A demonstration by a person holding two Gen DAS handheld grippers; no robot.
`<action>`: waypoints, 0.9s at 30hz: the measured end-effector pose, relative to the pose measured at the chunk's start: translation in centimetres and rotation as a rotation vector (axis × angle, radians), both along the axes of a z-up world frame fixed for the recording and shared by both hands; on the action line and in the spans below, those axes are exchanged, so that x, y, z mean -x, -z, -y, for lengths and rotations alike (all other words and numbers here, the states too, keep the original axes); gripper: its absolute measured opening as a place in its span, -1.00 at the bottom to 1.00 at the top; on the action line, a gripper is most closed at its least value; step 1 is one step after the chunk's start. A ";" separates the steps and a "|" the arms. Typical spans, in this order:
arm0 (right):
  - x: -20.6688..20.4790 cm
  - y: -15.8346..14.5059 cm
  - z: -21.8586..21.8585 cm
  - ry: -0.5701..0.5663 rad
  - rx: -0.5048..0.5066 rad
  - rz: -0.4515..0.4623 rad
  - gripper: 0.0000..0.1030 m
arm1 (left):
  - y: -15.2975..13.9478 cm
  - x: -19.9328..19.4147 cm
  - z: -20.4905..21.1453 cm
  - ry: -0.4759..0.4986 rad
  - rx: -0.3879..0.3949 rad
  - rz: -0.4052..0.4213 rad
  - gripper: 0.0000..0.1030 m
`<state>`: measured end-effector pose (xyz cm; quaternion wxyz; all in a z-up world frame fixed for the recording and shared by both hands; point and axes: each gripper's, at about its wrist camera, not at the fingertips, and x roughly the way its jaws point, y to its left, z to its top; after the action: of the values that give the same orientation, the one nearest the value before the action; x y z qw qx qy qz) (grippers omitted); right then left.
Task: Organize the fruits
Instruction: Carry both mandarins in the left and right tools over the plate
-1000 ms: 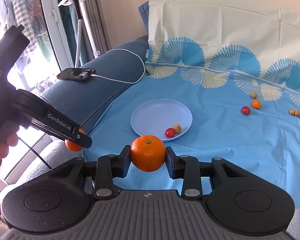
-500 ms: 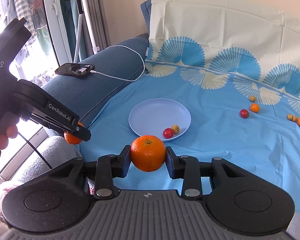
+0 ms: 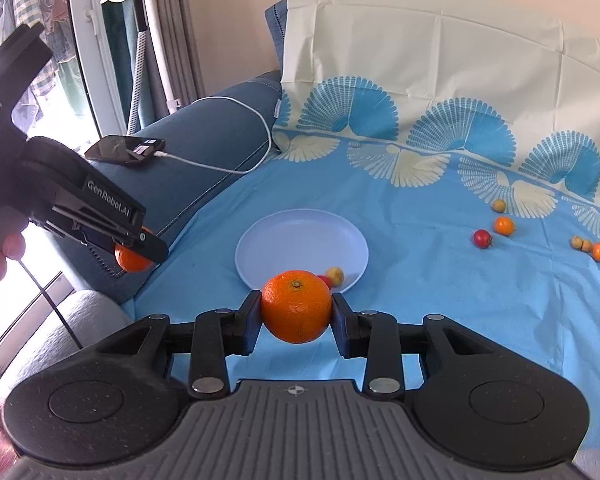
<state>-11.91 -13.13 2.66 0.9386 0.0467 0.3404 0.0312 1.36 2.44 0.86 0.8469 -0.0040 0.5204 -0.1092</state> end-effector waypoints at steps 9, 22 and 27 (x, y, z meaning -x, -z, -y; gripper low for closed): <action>-7.5 3.4 1.6 0.022 -0.010 -0.039 -0.27 | 2.9 -6.3 3.0 -0.002 -0.031 -0.013 -0.23; -15.5 7.8 2.4 -0.004 0.010 -0.079 -0.27 | 9.4 -13.7 6.0 0.003 -0.091 -0.072 -0.23; -18.0 10.3 2.2 -0.019 0.037 -0.115 -0.27 | 12.0 -15.4 6.6 -0.003 -0.125 -0.083 -0.23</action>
<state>6.08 -15.29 -7.60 0.9178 0.0280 0.3949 0.0311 16.75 -4.19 -11.12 0.8235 0.0435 0.5607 -0.0751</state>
